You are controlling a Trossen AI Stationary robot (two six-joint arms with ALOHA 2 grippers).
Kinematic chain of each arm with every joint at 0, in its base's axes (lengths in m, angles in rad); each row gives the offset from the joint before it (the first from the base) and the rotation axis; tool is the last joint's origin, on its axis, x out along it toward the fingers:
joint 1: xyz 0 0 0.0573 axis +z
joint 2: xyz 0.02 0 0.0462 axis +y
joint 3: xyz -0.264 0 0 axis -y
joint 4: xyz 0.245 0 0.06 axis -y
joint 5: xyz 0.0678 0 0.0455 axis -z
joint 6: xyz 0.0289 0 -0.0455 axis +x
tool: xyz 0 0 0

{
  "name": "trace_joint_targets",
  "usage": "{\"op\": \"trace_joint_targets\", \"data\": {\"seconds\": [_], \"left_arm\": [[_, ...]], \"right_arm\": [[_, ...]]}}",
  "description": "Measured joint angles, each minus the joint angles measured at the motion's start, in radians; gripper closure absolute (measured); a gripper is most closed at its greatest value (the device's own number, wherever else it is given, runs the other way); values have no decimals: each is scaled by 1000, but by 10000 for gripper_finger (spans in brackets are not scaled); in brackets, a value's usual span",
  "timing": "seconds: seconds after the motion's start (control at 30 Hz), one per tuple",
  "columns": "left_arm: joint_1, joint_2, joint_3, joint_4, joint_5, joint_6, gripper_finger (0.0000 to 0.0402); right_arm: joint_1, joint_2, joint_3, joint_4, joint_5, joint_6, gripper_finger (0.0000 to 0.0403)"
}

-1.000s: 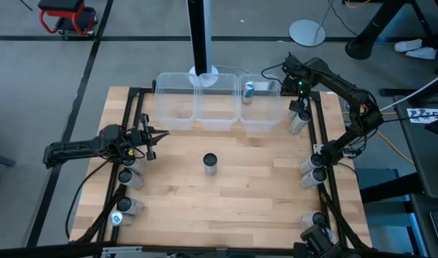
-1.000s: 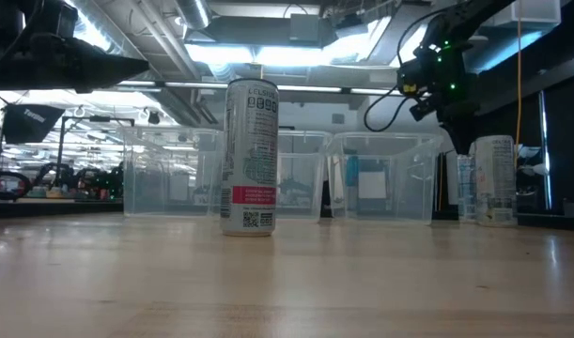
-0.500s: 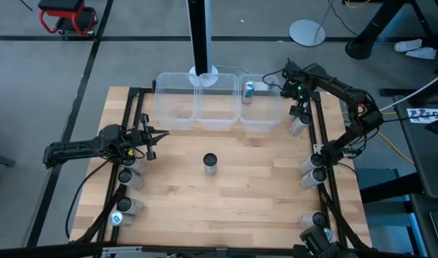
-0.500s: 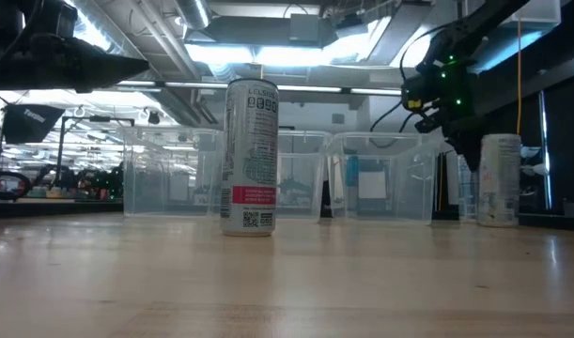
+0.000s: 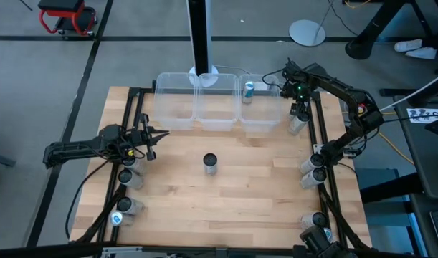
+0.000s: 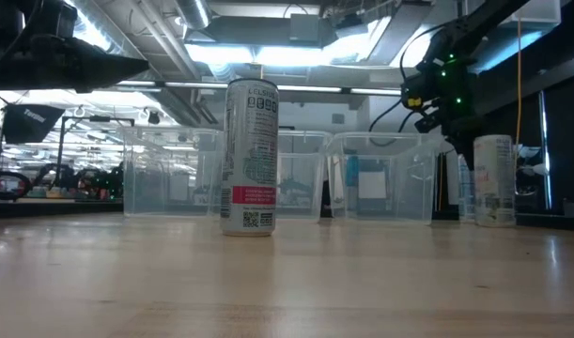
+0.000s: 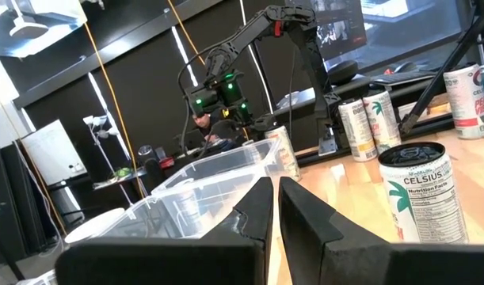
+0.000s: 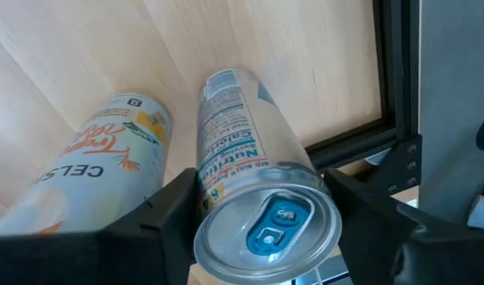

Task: Sort soda cans
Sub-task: Put the blue soda can into the right transparent bin

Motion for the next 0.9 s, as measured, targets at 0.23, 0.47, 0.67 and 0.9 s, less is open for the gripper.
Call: {"op": "trace_joint_targets", "data": {"seconds": [0.23,0.47,0.67,0.9], "left_arm": [[0,0,0,0,0,-1,384],[0,1,0,1,0,-1,384],[0,1,0,4,0,-1,384],[0,1,0,3,0,-2,384]], "right_arm": [[0,0,0,1,5,-22,164],[0,3,25,-20,15,-28,172],[0,1,127,-100,33,-30,171],[1,0,256,-146,48,-30,172]]}}
